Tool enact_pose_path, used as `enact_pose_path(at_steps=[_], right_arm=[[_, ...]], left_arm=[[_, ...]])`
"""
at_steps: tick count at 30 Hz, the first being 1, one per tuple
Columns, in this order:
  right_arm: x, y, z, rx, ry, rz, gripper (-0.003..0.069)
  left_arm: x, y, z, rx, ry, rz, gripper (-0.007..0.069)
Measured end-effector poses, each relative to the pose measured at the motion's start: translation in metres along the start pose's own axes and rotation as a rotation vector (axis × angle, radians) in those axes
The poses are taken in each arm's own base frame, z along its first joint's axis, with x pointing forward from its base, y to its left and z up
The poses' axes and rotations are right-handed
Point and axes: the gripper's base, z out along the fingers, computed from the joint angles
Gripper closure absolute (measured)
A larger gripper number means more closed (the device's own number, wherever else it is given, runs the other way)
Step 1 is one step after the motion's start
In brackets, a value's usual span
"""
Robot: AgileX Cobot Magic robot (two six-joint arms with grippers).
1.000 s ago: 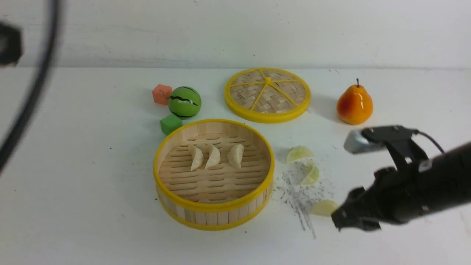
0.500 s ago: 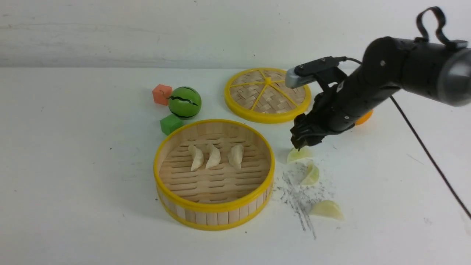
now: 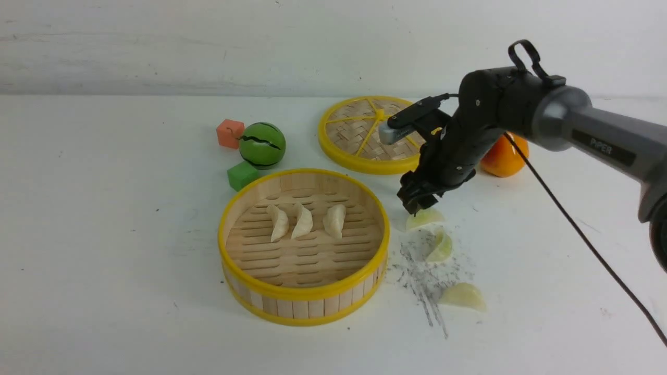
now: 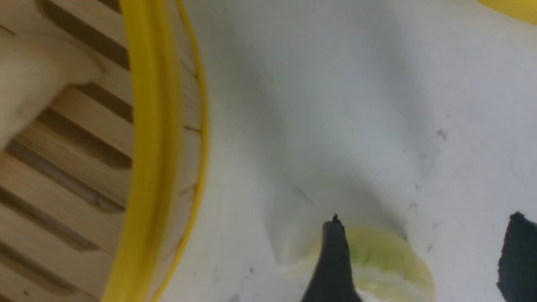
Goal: Put the dumplings into the steamer on the white table.
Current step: 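Reach for and grasp a dumpling lying on the table beside the steamer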
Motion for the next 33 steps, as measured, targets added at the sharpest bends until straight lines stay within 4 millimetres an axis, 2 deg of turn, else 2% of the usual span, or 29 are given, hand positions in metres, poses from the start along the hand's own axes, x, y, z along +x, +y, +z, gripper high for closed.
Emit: enact_pose_path(at_steps=[4, 6, 11, 14, 19, 26, 30, 33], right_arm=[[0.001, 0.002, 0.003, -0.025, 0.019, 0.041, 0.0208], [0.004, 0.004, 0.001, -0.042, 0.057, 0.086, 0.0252], [0.012, -0.006, -0.01, -0.07, 0.172, 0.158, 0.0293], [0.01, -0.015, -0.02, -0.068, 0.19, 0.16, 0.0298], [0.004, -0.02, -0.026, -0.061, 0.139, 0.039, 0.0298], [0.001, -0.017, -0.011, -0.11, 0.084, -0.045, 0.0301], [0.001, -0.016, -0.008, -0.118, 0.067, -0.307, 0.0335], [0.001, -0.016, -0.008, -0.128, 0.06, -0.431, 0.0365]], left_arm=[[0.0, -0.001, 0.005, -0.006, 0.036, 0.013, 0.0639], [0.0, -0.002, 0.009, -0.014, 0.067, 0.028, 0.0639], [0.001, -0.002, 0.014, -0.029, 0.1, 0.054, 0.0639], [0.0, -0.002, 0.015, -0.033, 0.105, 0.063, 0.0639], [-0.001, -0.002, 0.015, -0.035, 0.089, 0.077, 0.0639], [-0.002, -0.001, 0.016, -0.048, 0.077, 0.101, 0.0639], [-0.002, 0.0, 0.016, -0.051, 0.075, 0.105, 0.0639], [-0.002, -0.001, 0.016, -0.051, 0.074, 0.105, 0.0639]])
